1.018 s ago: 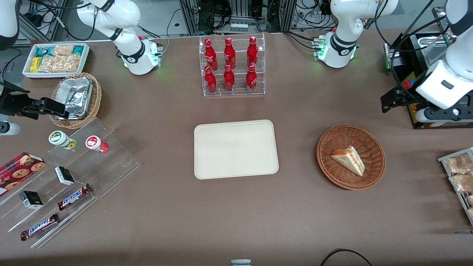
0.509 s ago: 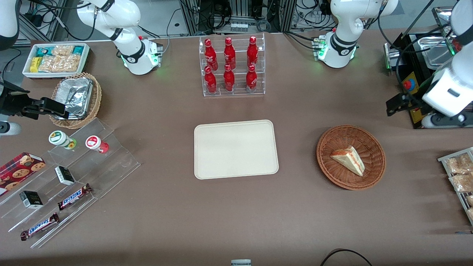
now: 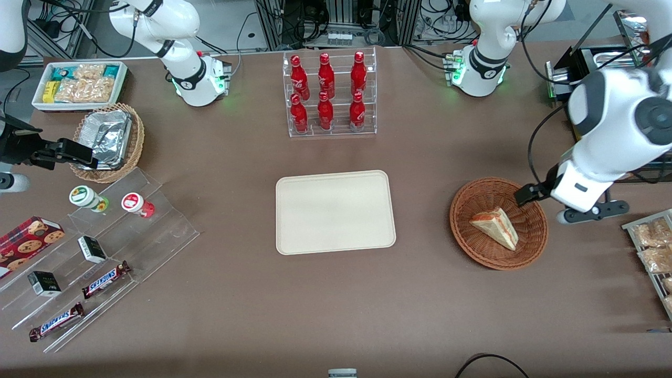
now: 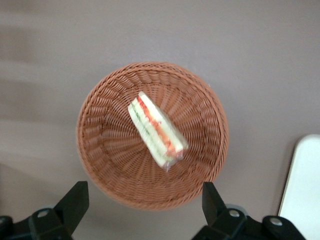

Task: Place sandwich from basket to tray
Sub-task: 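Lower the open left gripper over the wrapped sandwich in the wicker basket, then close the left gripper on the sandwich and lift it from the basket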

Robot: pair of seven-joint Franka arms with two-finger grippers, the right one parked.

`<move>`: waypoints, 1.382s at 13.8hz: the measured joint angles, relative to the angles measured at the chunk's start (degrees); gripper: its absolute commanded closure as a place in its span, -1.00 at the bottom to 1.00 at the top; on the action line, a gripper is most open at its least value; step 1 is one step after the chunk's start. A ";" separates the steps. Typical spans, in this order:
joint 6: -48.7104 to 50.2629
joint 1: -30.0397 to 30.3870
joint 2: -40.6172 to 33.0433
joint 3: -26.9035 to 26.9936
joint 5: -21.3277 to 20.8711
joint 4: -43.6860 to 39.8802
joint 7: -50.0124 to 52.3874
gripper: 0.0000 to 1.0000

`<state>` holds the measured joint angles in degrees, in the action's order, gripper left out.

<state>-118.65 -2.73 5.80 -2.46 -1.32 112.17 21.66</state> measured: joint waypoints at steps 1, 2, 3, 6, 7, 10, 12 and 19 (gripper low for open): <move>-2.39 -0.01 0.40 0.00 0.02 1.58 3.95 -1.00; -4.40 -0.06 1.01 -0.02 0.02 2.71 7.54 -1.00; -6.29 -0.13 1.81 -0.03 0.02 3.61 10.68 -1.00; -11.50 -0.23 4.37 -0.08 0.02 5.77 15.27 -1.00; -13.21 -0.24 5.33 -0.08 0.02 6.49 15.82 -1.00; -16.23 -0.39 8.06 -0.09 0.02 7.65 17.17 -1.00; -19.08 -0.52 9.32 -0.09 0.02 8.96 17.51 -1.00; -24.76 -0.61 12.02 -0.09 0.03 12.24 18.76 1.00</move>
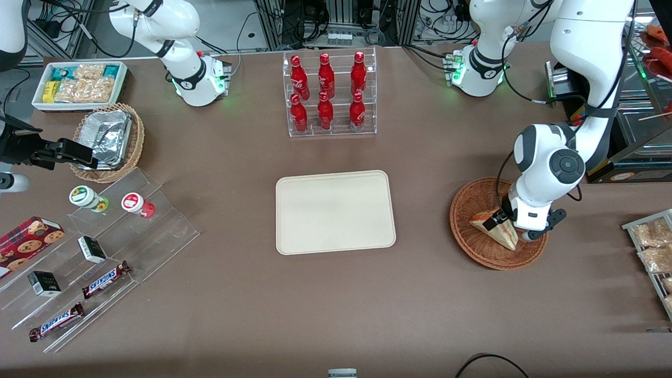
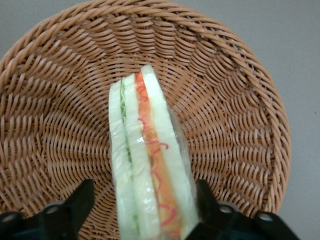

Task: Place sandwich from basket to tray
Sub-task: 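Close the left gripper on the sandwich and lift it from the basket, then carry the held sandwich with the left gripper over the beige tray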

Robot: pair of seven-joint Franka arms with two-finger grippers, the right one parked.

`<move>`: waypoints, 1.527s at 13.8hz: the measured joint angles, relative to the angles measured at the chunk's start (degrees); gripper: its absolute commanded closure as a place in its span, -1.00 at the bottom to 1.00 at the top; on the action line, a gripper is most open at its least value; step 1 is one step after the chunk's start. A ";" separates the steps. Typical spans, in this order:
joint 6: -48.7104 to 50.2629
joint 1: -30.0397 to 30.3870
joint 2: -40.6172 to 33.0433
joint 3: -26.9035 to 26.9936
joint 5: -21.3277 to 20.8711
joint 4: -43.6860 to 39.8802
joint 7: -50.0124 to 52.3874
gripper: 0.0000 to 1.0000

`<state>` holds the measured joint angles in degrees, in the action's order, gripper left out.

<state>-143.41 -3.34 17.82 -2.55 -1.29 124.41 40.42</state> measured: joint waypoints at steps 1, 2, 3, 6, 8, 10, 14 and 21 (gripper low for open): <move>-0.04 -0.03 -0.01 0.00 0.00 -0.06 0.07 1.00; -0.11 -0.03 -0.01 -0.02 0.00 -0.23 0.09 1.00; -0.17 -0.05 -0.03 -0.03 0.00 -0.57 0.10 1.00; 1.82 -0.20 -0.36 -0.11 0.00 -3.25 0.25 1.00; 8.96 -0.72 -1.05 -0.18 -0.01 -7.45 0.29 1.00; 18.83 -3.21 -2.11 -0.30 -0.02 -13.94 0.78 1.00; 33.88 -11.51 -3.14 -0.80 0.00 -28.75 2.08 1.00; 34.89 -29.92 8.30 -1.08 0.01 -40.41 8.98 1.00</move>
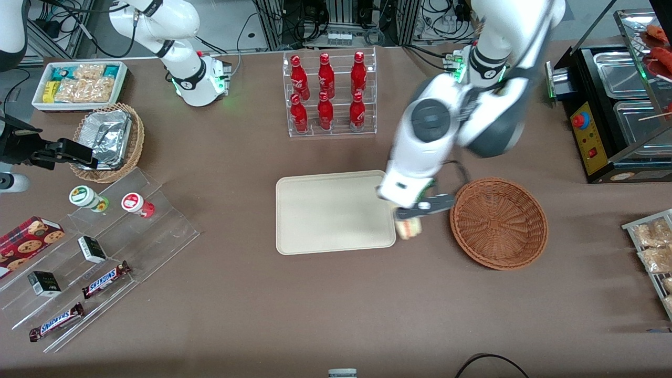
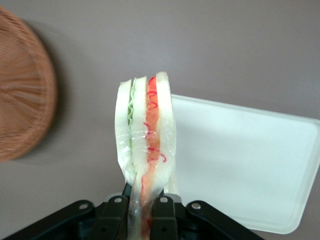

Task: Place sandwich from basket to tray
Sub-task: 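Carry the held sandwich with the left gripper over the beige tray, then lower the sandwich onto the tray center and open the left gripper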

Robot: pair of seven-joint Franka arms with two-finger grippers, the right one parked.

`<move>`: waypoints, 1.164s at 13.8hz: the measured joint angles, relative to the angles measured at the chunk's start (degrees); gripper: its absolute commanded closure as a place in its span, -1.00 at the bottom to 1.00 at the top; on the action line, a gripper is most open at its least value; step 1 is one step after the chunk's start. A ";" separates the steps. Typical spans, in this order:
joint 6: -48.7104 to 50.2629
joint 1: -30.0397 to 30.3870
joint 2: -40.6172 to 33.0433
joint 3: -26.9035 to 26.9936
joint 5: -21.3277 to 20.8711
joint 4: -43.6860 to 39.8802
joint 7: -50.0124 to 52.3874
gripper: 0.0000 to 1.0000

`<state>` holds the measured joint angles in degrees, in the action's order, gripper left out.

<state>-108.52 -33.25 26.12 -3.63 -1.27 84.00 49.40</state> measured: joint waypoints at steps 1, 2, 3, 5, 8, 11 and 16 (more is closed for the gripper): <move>-0.09 -1.74 2.87 0.00 0.00 -2.27 0.32 1.00; -0.38 -3.14 5.37 0.00 0.00 -4.12 0.43 1.00; -1.41 -4.27 7.65 0.01 0.00 -5.70 0.48 1.00; -5.11 -6.12 11.67 0.03 0.00 -8.13 0.48 1.00; -7.71 -8.40 16.56 0.04 0.00 -10.51 0.48 1.00; -8.62 -9.64 20.40 0.04 -0.02 -12.20 0.33 1.00; -11.08 -10.26 23.68 0.05 -0.24 -13.07 -1.08 1.00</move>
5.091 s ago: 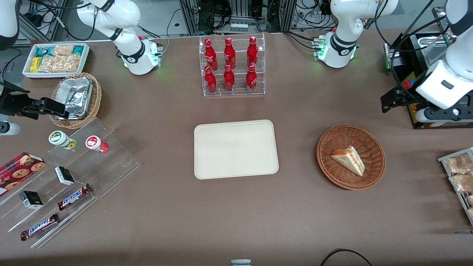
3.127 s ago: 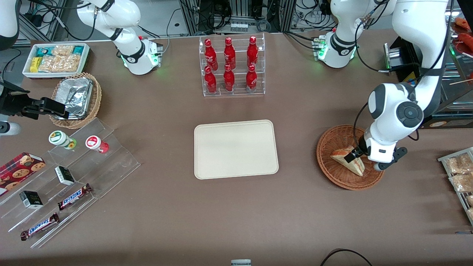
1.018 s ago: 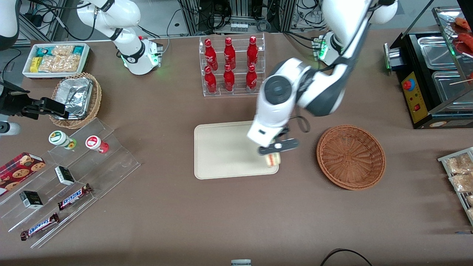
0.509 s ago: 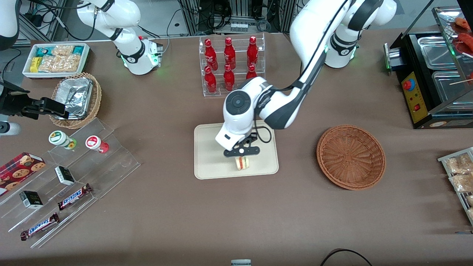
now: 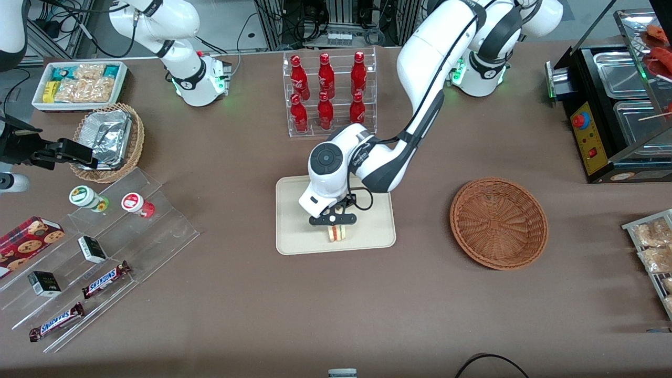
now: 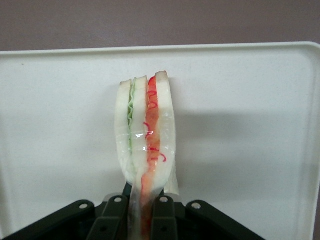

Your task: Place sandwich from basket to tray

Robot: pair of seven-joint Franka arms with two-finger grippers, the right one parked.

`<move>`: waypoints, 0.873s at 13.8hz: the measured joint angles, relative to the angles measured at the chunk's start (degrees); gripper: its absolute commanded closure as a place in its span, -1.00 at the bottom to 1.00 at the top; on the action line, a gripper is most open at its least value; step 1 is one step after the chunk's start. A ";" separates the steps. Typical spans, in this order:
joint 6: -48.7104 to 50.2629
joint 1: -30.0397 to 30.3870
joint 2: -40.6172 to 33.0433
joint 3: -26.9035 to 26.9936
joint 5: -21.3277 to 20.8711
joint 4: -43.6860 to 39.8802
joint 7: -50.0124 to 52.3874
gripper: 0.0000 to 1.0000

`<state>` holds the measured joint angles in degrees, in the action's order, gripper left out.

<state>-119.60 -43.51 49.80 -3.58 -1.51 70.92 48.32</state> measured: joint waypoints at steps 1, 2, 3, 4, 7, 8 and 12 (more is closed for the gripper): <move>-0.02 -0.12 0.34 0.00 -0.33 -0.12 -0.09 0.75; -0.01 -0.18 0.48 0.00 -0.56 -0.19 -0.16 -0.35; 0.01 -0.21 0.48 0.00 -0.61 -0.21 -0.21 -0.99; 0.05 -0.24 0.48 0.00 -0.66 -0.26 -0.23 -1.00; 0.99 -0.28 0.35 0.03 -0.71 -1.01 -0.23 -1.00; 1.59 -0.28 0.03 0.12 -0.71 -1.45 -0.23 -1.00; 8.18 0.71 -5.17 0.98 -0.67 -3.34 -0.04 -1.00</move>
<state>-111.43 -42.80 44.62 -2.60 -2.19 67.58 48.28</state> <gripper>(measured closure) 0.079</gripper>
